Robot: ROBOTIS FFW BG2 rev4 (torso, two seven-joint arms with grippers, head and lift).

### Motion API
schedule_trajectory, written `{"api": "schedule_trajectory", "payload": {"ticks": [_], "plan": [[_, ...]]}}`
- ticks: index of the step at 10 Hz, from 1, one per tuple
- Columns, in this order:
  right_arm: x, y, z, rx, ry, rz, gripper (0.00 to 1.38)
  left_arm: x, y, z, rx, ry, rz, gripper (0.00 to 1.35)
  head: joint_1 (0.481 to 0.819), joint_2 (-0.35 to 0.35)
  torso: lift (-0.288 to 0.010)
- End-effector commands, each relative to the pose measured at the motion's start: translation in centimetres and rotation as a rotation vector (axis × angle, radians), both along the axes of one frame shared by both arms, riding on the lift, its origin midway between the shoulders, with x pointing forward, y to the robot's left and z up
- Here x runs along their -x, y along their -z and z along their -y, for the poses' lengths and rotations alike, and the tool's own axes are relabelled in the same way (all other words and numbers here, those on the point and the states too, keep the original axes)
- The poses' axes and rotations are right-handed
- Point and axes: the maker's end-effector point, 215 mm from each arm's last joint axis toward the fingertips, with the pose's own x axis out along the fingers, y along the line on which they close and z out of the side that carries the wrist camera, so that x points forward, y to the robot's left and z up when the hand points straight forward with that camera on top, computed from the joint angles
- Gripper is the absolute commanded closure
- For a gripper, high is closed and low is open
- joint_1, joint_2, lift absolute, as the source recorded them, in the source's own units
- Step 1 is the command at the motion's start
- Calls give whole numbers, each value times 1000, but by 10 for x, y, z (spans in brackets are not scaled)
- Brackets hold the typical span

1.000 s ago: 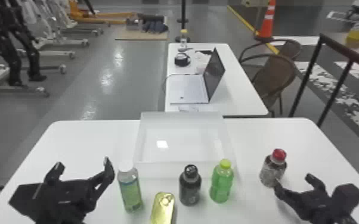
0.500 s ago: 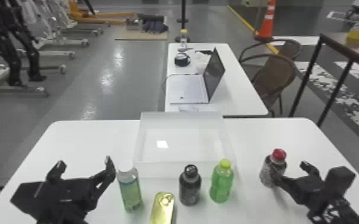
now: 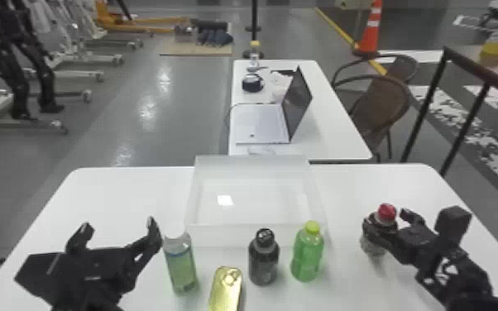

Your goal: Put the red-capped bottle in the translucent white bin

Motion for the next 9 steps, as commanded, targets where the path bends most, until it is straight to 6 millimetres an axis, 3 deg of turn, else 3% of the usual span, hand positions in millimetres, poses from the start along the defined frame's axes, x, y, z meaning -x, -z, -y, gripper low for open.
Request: {"api": "schedule_trajectory", "payload": {"ticks": [1,2,3,4,7,9], "plan": [[-1,11,-14,40,-42,-40,93,1,0,-2,2,-2,1,13,549,0,-100],[-1,13,-18,37,-44,-45,147,1,-1,-3,3,-5,4,13,549,0,-100],[-1,15,-19,32,-44,-50,504,1,0,-3,3,-5,2,13,549,0,-100],[-2,13,-17,27,-37,-46,1170,1,0,-2,4,-5,2,13,549,0,-100],[-4,1,-13,7,-14,-22,1271,1,3,-2,11,-3,-2,13,549,0,-100],[-3,-26,-7,-4,39,-14,1271,1,3,-2,11,-2,-4,13,549,0,-100]]}}
